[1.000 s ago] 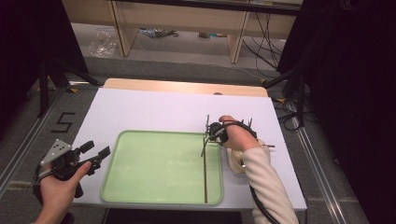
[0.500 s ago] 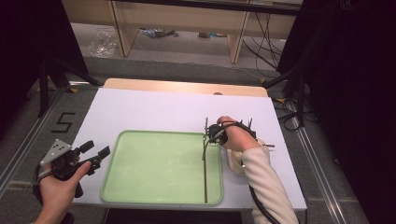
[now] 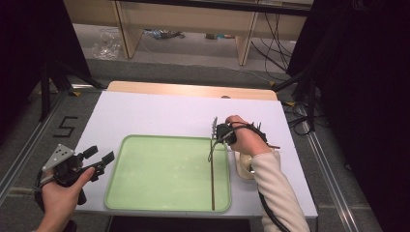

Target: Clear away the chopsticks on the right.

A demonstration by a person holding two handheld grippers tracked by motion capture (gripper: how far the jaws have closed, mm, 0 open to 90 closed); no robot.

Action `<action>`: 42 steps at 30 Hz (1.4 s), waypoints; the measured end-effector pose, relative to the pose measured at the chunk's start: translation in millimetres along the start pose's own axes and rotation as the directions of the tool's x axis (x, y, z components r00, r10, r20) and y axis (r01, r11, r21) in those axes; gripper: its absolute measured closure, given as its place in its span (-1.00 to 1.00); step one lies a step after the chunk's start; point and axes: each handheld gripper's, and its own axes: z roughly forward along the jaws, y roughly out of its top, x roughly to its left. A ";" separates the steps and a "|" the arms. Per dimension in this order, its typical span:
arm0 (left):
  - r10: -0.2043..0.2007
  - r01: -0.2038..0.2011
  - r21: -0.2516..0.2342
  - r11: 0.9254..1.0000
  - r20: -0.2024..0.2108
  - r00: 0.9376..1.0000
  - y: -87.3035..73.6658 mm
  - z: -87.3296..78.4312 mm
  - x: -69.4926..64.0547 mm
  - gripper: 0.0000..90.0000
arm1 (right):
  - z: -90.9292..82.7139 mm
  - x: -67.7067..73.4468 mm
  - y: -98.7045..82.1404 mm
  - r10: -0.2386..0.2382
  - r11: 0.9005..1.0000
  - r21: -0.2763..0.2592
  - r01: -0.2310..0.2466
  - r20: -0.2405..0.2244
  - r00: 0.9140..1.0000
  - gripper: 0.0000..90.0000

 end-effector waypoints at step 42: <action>-0.009 0.009 -0.004 1.000 0.000 1.000 -0.1 -0.1 0.9 -0.39 | -111.6 -16.6 -19.2 0.733 0.481 -0.708 -0.518 0.001 0.680 0.94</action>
